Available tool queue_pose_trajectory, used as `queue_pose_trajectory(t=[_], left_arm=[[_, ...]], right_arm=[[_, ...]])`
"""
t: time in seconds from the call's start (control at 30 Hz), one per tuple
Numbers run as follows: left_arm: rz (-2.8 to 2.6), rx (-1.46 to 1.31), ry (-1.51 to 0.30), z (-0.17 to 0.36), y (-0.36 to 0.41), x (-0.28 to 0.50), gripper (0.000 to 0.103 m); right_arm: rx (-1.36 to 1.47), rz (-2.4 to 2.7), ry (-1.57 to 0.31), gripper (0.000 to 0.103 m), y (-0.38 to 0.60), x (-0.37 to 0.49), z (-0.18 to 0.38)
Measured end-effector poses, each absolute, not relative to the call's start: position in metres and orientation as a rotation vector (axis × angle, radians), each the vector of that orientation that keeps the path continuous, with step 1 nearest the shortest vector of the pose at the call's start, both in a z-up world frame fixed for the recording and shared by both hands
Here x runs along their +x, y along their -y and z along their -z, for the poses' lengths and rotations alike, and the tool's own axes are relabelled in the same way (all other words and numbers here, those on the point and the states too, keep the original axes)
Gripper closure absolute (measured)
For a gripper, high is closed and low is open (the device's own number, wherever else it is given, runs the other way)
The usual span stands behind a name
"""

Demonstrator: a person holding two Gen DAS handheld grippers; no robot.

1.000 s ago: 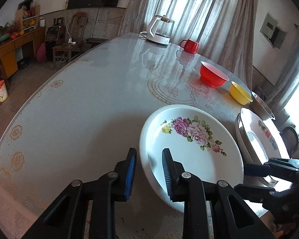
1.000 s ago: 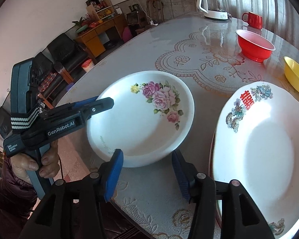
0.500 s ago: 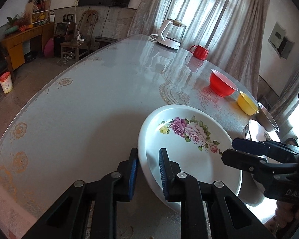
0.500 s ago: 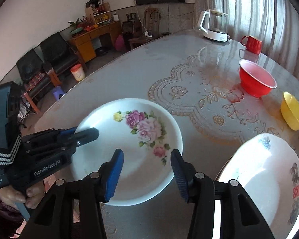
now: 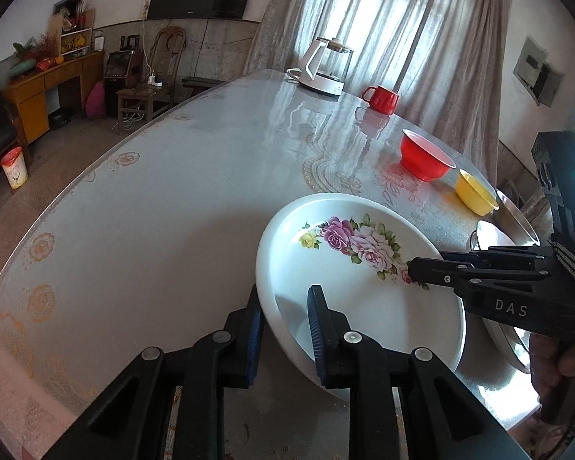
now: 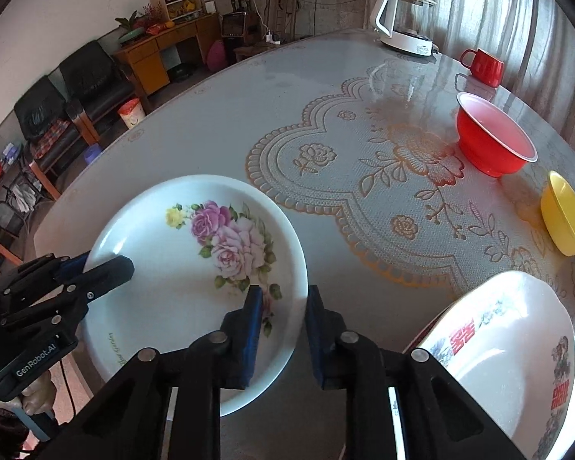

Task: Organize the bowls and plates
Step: 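Move both tools to the pink-rose plate and close them on its rim, then lift the pink-rose plate with both tools and carry it over the plate stack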

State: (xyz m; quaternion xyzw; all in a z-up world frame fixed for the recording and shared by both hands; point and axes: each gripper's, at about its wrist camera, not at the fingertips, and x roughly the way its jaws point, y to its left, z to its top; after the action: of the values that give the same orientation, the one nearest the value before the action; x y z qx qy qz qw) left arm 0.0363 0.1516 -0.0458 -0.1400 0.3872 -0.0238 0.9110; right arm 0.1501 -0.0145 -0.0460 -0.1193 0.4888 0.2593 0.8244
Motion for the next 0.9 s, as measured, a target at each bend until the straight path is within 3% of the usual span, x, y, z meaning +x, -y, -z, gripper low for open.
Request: queue_pose_trajectory(t=[0.23, 0.47, 0.77, 0.9], left_arm=[[0.031, -0.335, -0.794, 0.046, -0.164, 0.046, 0.081], [0.041, -0.284, -0.78, 0.046, -0.154, 0.039, 0.076], [0.008, -0.339, -0.773, 0.043, -0.159, 0.036, 0.078], [-0.011, -0.302, -0.772, 0.04, -0.151, 0.037, 0.078]], right_arm=[[-0.191, -0.546, -1.042, 0.091, 0.01, 0.173, 0.045], [-0.167, -0.584, -1.072, 0.079, 0.005, 0.177, 0.05], [-0.117, -0.596, -1.039, 0.087, 0.014, 0.171, 0.051], [-0.112, -0.578, -1.051, 0.085, 0.014, 0.173, 0.051]])
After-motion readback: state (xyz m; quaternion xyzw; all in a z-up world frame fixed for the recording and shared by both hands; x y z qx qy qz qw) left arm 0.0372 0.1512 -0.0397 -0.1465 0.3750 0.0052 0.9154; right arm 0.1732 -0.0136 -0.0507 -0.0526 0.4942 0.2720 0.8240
